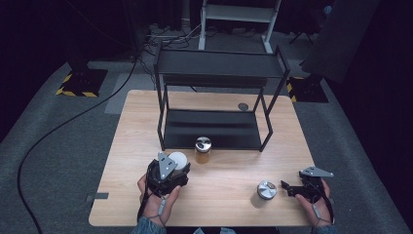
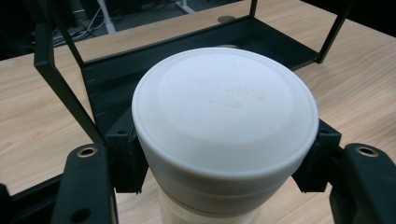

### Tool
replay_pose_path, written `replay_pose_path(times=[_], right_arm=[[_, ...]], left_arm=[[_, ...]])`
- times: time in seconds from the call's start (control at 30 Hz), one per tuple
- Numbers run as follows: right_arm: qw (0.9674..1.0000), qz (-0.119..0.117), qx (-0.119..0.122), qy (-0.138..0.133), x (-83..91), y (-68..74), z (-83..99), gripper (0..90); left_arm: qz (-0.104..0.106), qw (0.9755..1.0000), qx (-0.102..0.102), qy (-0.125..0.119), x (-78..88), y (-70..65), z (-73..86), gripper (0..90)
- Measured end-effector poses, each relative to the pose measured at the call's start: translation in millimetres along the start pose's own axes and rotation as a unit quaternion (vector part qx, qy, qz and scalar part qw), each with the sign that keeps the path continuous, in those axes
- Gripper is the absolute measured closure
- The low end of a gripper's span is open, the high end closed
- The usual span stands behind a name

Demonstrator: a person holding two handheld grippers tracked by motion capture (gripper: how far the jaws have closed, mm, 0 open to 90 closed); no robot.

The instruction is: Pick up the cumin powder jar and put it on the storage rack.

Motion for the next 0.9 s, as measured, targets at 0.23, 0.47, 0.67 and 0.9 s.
replay_pose_path(times=[0.23,0.47,0.67,0.9], right_arm=[[1.0000,0.000,0.000,0.000,0.0,-0.1,0.0,5.9],[1.0000,0.000,0.000,0.000,0.0,-0.1,0.0,5.9],[1.0000,0.000,0.000,0.000,-0.1,-0.2,0.0,5.9],[1.0000,0.000,0.000,0.000,-0.1,-0.1,0.0,5.9]], left_arm=[[0.002,0.9999,-0.010,0.003,0.0,7.2,-24.8,33.6],[0.015,0.9998,-0.007,0.005,-3.9,13.9,-42.6,33.6],[0.014,0.9998,-0.010,0.006,-9.5,19.0,-59.6,33.6],[0.021,0.9994,-0.021,0.017,-19.8,25.7,-78.8,33.6]])
Point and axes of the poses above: each handheld gripper's, and its own axes: x roughly backward along the jaws, z roughly out of its underside, y roughly to its left, the point moved 9 cm from there along -x, roughly forward along the jaws, and after that the axes turned 2 degrees about x, right-handed, at the moved point
